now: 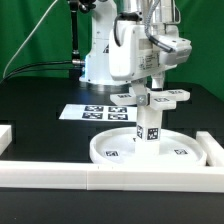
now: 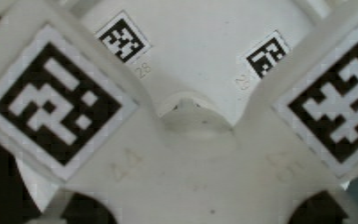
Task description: Assemble round table
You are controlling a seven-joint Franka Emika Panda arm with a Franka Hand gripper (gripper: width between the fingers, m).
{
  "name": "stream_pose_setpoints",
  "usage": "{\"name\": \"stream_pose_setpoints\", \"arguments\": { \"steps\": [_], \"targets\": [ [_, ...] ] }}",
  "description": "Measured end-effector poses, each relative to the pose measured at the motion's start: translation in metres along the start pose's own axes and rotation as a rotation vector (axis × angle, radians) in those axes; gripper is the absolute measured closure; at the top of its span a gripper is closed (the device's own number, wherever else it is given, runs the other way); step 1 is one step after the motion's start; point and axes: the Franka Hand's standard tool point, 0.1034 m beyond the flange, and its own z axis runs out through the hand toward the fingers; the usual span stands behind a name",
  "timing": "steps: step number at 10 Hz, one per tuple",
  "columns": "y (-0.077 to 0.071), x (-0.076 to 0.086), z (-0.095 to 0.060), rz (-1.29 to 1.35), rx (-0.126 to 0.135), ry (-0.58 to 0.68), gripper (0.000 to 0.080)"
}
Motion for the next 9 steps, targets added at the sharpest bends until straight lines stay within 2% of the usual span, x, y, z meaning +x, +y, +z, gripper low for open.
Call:
{"name": "stream_pose_setpoints", "arguments": {
  "steps": [9],
  "targets": [
    [-0.0010,0.0004,-0.0003,0.151,-0.003,-0.038,0.0351]
  ]
}}
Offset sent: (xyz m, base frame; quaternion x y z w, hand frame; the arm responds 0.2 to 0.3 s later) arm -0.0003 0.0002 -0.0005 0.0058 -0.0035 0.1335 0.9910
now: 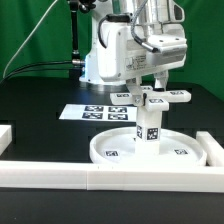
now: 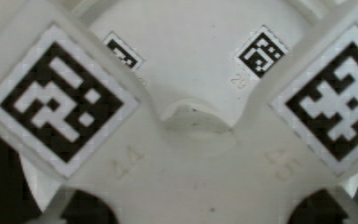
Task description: Assemble round table
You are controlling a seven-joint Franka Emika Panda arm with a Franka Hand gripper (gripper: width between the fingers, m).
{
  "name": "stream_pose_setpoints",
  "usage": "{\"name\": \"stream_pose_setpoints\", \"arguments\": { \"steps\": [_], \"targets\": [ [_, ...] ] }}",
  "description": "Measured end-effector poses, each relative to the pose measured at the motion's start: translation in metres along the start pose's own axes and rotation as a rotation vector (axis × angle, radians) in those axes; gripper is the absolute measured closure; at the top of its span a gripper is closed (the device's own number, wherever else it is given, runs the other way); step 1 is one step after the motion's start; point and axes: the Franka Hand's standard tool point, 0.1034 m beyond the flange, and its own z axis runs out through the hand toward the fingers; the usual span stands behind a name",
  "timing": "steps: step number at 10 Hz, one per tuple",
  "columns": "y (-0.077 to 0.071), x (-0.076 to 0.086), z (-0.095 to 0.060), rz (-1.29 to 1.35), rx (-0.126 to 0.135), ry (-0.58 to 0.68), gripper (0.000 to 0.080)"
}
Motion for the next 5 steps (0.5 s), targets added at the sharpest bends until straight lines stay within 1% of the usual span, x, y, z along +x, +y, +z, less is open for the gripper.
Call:
{"name": "stream_pose_setpoints", "arguments": {
  "steps": [1,2,3,4,5],
  "targets": [
    [0.001,0.000,0.000,-0.030,-0.001,0.000,0.0351],
    [0.000,0.000,0.000,-0.042,-0.001,0.000,0.0181],
    [-0.001,0.000,-0.001,-0.056,0.000,0.000,0.0181],
    [-0.003,-0.001,-0.004,-0.064,0.004,-0.005,0.0155],
    [-0.004,-0.004,-0.013,-0.071,0.011,-0.020,0.0155]
  ]
}}
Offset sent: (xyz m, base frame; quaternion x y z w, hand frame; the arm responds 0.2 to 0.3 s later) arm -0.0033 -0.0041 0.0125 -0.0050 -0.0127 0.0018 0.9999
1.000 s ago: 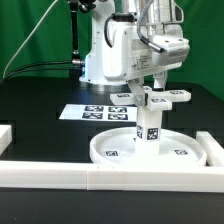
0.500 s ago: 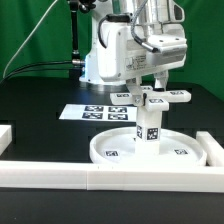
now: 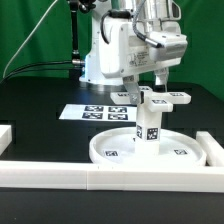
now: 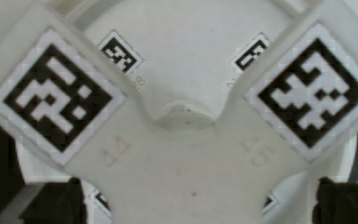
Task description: Assemble round table
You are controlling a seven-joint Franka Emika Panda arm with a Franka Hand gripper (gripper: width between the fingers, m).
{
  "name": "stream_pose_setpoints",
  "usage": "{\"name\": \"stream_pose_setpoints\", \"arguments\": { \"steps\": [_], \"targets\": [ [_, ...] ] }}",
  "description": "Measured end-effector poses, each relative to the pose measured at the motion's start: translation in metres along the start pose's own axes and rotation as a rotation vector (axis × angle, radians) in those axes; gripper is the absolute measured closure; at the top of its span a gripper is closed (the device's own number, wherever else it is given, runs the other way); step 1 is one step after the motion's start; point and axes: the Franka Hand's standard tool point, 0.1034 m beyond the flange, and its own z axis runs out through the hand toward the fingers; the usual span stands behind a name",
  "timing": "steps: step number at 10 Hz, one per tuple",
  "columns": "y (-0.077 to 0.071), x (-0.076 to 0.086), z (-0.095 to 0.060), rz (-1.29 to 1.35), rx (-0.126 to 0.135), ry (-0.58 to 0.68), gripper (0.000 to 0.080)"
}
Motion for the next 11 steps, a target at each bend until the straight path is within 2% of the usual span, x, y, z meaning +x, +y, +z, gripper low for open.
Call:
{"name": "stream_pose_setpoints", "arguments": {
  "steps": [2,4,6,7,8,9,10,11],
  "targets": [
    [-0.003,-0.006,-0.020,-0.042,0.017,-0.034,0.0151],
    [-0.001,-0.004,-0.014,-0.090,0.011,-0.024,0.0151],
    [0.000,-0.004,-0.013,-0.244,0.012,-0.022,0.0151],
    [0.002,-0.003,-0.010,-0.312,0.004,-0.015,0.0151],
    [0.007,-0.006,-0.003,-0.461,-0.032,0.008,0.0151],
    [0.007,-0.008,-0.003,-0.551,-0.050,0.005,0.0151],
    [0.008,-0.016,-0.009,-0.649,-0.088,0.000,0.0151],
    [0.006,-0.026,-0.016,-0.751,-0.095,-0.016,0.0151]
  ]
}}
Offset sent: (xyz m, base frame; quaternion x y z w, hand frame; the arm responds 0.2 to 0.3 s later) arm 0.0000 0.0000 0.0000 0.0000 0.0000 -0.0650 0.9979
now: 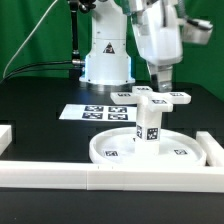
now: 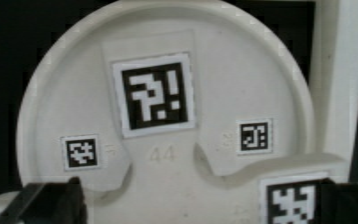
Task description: Assemble round table
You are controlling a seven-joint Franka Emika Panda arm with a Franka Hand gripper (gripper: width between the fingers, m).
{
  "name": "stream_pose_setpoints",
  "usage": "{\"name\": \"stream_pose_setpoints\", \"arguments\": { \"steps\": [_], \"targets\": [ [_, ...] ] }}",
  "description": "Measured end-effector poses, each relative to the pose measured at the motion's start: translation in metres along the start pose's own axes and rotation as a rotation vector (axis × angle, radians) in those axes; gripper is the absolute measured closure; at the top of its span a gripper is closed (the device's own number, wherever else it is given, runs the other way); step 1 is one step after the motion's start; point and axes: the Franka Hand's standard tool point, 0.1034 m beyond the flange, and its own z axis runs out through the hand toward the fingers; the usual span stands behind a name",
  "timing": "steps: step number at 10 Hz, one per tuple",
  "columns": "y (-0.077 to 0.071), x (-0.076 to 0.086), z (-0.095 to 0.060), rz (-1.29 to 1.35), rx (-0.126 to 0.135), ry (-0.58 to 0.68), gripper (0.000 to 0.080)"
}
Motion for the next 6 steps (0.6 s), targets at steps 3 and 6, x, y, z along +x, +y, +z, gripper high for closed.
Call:
{"name": "stream_pose_setpoints", "arguments": {
  "steps": [3,6],
  "targets": [
    [-0.0068,-0.0005,-0.0007,-0.224,0.000,0.003,0.0151],
    [-0.0060,0.0006,0.0009,-0.463,-0.011,0.013,0.0151]
  ]
}}
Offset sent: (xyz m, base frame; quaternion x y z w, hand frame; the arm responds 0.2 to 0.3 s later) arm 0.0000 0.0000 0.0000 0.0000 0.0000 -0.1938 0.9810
